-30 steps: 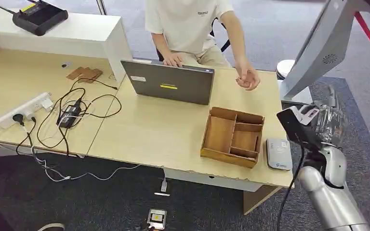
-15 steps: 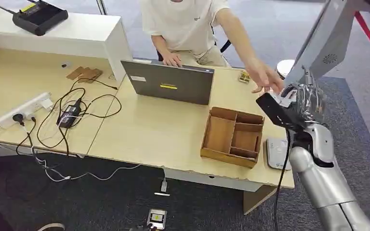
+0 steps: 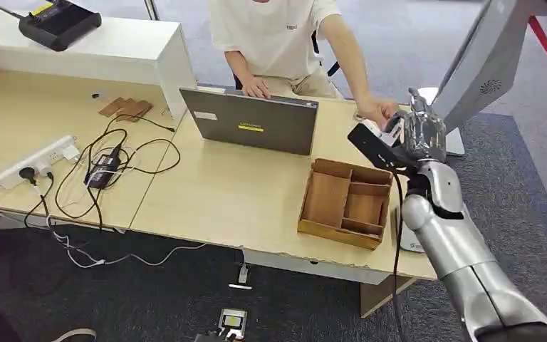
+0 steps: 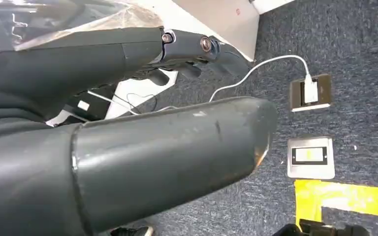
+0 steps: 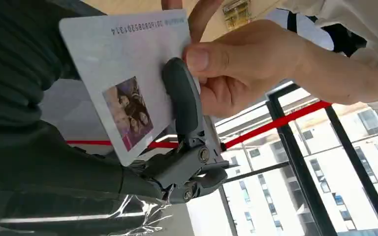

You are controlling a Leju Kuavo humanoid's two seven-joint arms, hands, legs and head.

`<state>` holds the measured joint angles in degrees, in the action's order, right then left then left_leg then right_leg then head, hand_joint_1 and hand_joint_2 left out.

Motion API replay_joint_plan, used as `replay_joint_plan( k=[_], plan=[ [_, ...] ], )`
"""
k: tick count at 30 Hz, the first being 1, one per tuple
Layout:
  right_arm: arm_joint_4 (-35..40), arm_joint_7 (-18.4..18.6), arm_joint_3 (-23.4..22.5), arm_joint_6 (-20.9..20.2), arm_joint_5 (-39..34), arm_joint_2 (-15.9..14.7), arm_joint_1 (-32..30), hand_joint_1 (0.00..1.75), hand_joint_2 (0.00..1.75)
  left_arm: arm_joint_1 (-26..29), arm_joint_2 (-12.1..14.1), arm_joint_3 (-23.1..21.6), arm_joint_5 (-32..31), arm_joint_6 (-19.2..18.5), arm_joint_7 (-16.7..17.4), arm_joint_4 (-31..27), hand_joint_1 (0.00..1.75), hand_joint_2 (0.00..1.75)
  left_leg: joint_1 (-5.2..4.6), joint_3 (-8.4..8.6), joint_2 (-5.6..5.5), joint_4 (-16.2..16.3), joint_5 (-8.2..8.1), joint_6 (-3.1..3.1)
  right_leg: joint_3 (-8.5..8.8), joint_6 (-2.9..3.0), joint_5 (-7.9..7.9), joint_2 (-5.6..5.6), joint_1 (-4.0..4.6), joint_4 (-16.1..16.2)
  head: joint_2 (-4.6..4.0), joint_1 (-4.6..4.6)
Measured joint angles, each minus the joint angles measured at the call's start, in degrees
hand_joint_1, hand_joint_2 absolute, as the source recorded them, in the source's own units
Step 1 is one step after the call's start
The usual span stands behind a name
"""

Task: Pass the card to the sensor for recognition and then transmit it.

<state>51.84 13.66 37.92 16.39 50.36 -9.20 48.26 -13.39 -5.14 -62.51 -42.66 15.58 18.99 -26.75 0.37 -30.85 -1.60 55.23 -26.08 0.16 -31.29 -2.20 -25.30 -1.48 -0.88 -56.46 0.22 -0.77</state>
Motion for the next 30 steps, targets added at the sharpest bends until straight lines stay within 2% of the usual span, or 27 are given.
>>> replay_joint_plan(
  k=[5, 10, 19, 24, 30],
  plan=[
    [-2.86, -0.57, 0.87, 0.77, -0.57, 1.03, 0.62, 0.00, 1.75, -0.03, -0.02, 0.00, 0.00, 0.00, 0.00, 0.00, 0.00, 0.00, 0.00, 0.00, 0.03, 0.00, -0.01, 0.00, -0.01, 0.00, -0.01, -0.01, 0.00, 0.01, 0.00, 0.00],
    [-6.49, -0.74, 1.46, 3.56, -1.95, 2.29, 1.47, 0.00, 1.75, 0.00, -0.02, 0.00, -0.02, 0.00, 0.00, 0.00, 0.00, 0.00, 0.00, 0.03, 0.04, 0.00, 0.00, 0.00, 0.00, 0.00, -0.01, -0.01, 0.01, 0.01, 0.00, 0.00],
    [-8.24, -2.30, 2.12, 6.73, -5.60, 2.53, 0.97, 0.00, 1.75, 0.07, -0.02, 0.02, 0.07, 0.33, 0.04, 0.00, 0.00, 0.00, 0.00, 0.08, 0.10, 0.02, 0.00, 0.00, 0.03, 0.00, 0.01, -0.03, 0.01, 0.00, 0.00, 0.00],
    [-4.95, -3.52, 2.25, 7.21, -10.01, 2.23, -1.52, 0.00, 1.75, 0.36, 0.00, 0.17, 1.13, 1.53, 0.39, 0.00, 0.00, 0.00, 0.00, 0.10, 0.10, 0.02, 0.00, 0.00, 0.02, 0.00, 0.00, -0.03, 0.01, 0.01, 0.00, 0.00],
    [3.85, -3.65, 2.29, 7.02, -14.29, 0.88, -7.08, 0.00, 1.75, 0.95, 0.11, 0.35, 2.64, 3.23, 0.87, 0.02, 0.00, 0.00, 0.00, 0.11, 0.12, 0.01, 0.00, 0.00, 0.03, 0.01, 0.00, -0.04, 0.02, 0.02, 0.00, 0.02]
  ],
)
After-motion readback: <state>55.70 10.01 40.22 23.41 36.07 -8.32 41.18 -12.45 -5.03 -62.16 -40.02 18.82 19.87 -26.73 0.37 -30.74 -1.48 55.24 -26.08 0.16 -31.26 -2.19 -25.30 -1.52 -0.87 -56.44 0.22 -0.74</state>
